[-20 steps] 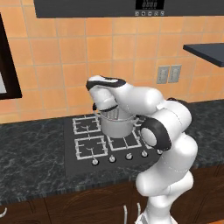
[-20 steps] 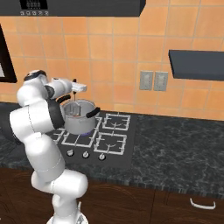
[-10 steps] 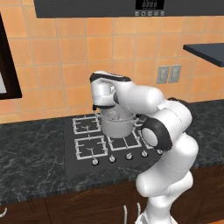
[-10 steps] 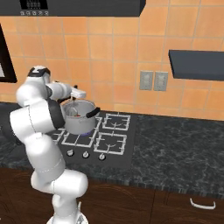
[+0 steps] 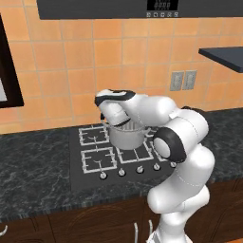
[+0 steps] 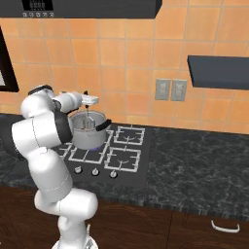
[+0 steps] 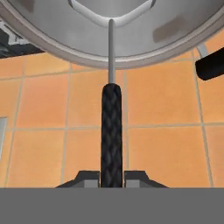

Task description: Put the carrot and bell pepper in the pot. Retrieve the spatula and lightly stir the vegetables in the pot.

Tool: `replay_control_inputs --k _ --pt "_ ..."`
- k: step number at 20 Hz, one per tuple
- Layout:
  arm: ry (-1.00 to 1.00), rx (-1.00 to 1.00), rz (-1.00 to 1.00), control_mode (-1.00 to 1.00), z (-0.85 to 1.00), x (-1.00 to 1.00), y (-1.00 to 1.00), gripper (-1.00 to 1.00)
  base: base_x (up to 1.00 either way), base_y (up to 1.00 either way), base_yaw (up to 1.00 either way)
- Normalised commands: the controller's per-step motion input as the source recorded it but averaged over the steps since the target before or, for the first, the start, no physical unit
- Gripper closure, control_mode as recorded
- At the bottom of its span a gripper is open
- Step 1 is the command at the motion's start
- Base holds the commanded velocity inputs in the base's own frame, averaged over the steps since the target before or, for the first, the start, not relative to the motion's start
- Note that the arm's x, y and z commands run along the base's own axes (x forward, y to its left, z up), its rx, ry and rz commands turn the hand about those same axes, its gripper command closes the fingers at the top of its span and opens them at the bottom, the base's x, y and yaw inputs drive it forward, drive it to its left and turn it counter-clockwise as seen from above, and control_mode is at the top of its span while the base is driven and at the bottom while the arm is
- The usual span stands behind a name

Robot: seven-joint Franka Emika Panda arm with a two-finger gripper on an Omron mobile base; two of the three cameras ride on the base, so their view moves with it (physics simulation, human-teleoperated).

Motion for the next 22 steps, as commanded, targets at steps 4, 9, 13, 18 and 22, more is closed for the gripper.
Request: replay_control_inputs --k 4,9,13,18,22 --pt "-0.21 -0.03 -0.02 -1.0 -0.98 -0.09 0.1 1.0 0.0 0.0 0.0" --pt "-0.09 0.02 0.0 -1.0 -0.83 -0.4 0.5 1.0 0.0 0.0 0.0" --pt "-0.23 0.07 0.0 -1.0 -0.37 0.24 0.34 1.0 0.0 0.0 0.0" --pt "-0.32 0.04 0.0 -1.0 -0.3 0.5 0.01 1.0 0.0 0.0 0.0" --pt "-0.3 0.03 0.04 -1.0 -0.67 -0.18 0.0 1.0 0.0 0.0 0.0"
